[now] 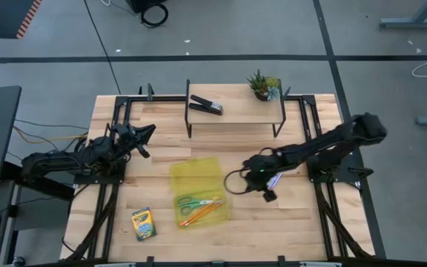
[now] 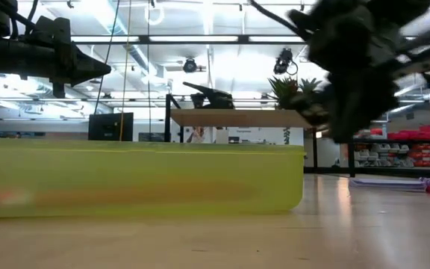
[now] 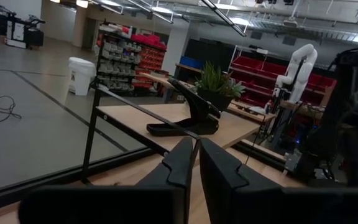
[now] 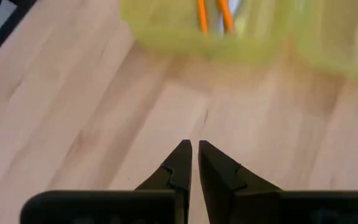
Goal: Pack school essentials
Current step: Put the purple pen into the yellow supply box
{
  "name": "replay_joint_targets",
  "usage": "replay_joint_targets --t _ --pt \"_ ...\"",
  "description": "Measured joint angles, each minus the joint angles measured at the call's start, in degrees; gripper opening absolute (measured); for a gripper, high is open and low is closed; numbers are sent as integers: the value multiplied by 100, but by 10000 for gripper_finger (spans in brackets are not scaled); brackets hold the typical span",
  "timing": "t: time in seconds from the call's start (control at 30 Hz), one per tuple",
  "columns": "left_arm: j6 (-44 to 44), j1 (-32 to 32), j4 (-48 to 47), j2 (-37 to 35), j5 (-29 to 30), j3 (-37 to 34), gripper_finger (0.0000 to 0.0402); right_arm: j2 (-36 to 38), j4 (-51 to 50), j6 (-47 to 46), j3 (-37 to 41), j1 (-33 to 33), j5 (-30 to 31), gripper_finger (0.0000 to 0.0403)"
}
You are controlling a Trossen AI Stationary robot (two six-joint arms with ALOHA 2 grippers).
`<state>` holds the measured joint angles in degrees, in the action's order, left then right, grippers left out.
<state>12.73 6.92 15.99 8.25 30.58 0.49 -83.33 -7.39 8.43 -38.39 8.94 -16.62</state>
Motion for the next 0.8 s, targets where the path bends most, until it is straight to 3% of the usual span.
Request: replay_joint_targets --t 0.13,0.33,0.53,0.8 --pt "0 -1 -2 0 2 -1 30 752 -178 -113 756 -152 -3 46" --pt "2 0 0 0 1 0 31 1184 -461 -262 1302 -331 14 106" --pt "0 -1 0 0 3 -2 39 1187 -459 -718 1294 -394 -1 154" --pt "0 -2 0 0 1 -1 29 1209 -1286 -55 796 -171 -117 160"
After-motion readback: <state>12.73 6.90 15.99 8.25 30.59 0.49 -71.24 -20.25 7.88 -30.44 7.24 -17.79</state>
